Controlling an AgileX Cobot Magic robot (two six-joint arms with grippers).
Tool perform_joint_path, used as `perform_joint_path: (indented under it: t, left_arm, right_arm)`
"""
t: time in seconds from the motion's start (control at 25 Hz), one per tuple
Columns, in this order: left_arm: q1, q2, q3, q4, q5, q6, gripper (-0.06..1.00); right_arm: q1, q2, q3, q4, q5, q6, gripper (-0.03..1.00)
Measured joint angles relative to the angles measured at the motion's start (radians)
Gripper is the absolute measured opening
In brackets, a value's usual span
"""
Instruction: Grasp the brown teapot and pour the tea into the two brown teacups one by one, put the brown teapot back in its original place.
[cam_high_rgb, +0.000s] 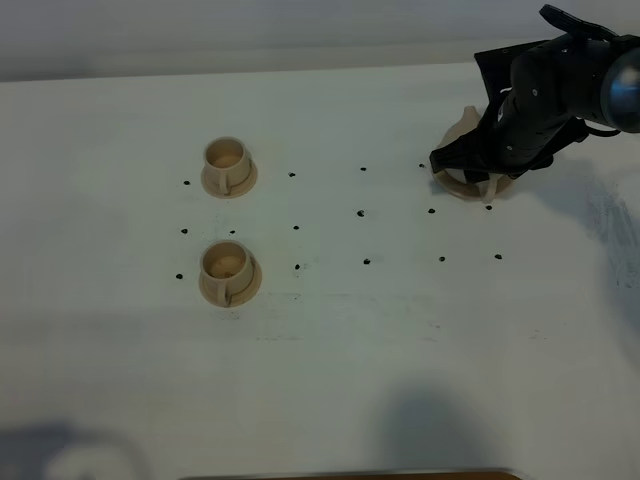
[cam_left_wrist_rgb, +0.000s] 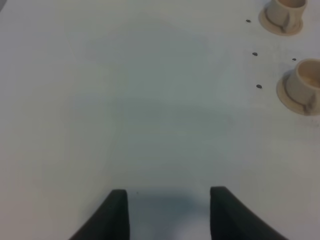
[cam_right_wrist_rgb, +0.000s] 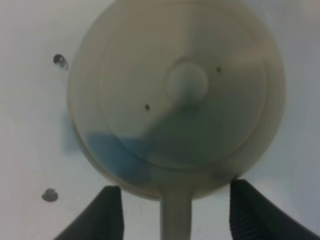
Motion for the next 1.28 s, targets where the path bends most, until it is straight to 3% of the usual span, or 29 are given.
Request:
perform_joint_path:
  t: [0.56,0.72,0.96,1.28]
  left_arm:
    - [0.0,0.0,0.0,0.0,0.0,0.0,0.44]
    - [0.0,0.0,0.0,0.0,0.0,0.0,0.44]
    - [0.0,0.0,0.0,0.0,0.0,0.0,0.44]
    - [0.0,0.0,0.0,0.0,0.0,0.0,0.44]
  right_arm:
    - [0.0,0.0,-0.004,-0.008,0.015,0.0,0.45]
    - [0.0,0.0,-0.004,-0.013,0.018,0.0,0.35]
    - [0.0,0.0,-0.004,-0.015,0.028,-0.003,0.1]
    - [0.0,0.0,-0.004,-0.015,0.029,-0.01,0.09]
